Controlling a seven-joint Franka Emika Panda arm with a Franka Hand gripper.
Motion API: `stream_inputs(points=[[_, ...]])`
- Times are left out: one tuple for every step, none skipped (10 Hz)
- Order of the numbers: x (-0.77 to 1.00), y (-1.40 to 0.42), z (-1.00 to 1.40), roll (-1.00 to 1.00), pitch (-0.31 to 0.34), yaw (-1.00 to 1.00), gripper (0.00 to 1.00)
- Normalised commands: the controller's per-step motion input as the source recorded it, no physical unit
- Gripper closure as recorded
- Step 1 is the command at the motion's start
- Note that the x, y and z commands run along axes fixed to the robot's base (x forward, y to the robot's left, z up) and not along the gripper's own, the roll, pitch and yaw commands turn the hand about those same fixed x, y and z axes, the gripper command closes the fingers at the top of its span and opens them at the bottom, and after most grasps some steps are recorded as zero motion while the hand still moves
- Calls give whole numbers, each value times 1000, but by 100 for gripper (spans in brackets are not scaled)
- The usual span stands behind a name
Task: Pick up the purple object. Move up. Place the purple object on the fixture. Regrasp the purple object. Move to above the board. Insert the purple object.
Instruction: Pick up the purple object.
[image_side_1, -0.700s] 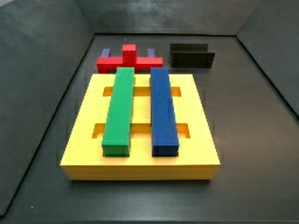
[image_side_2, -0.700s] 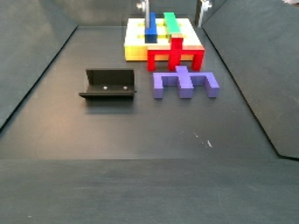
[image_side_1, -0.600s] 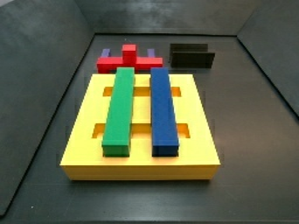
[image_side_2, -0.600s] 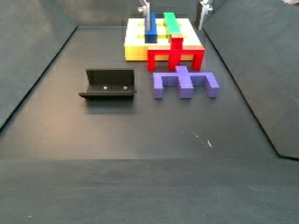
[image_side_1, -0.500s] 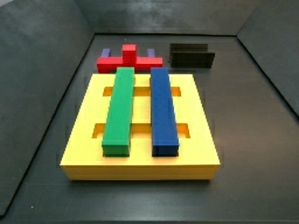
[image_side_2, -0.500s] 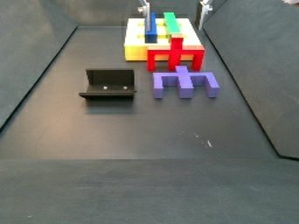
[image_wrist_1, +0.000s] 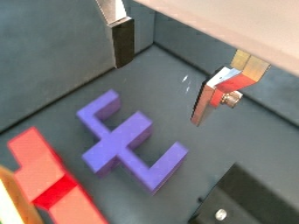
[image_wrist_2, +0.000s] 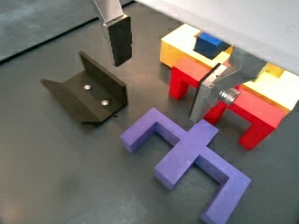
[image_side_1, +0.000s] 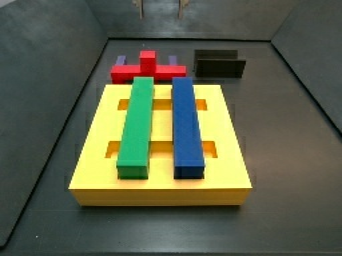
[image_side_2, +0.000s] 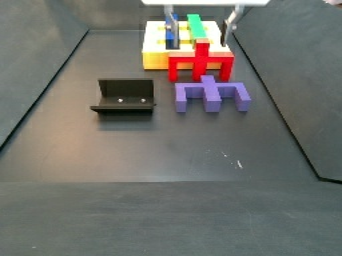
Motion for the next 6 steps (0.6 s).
stream_inputs(points=[[-123, -263, -680, -104, -171, 0, 0], [-103, -309, -694, -87, -164, 0, 0], [-71, -397, -691, -61, -147, 0, 0], [-54, -434, -677, -57, -141, 0, 0], [-77, -369, -657, -73, -133, 0, 0], [-169, -320, -514, 0, -147, 71, 0]])
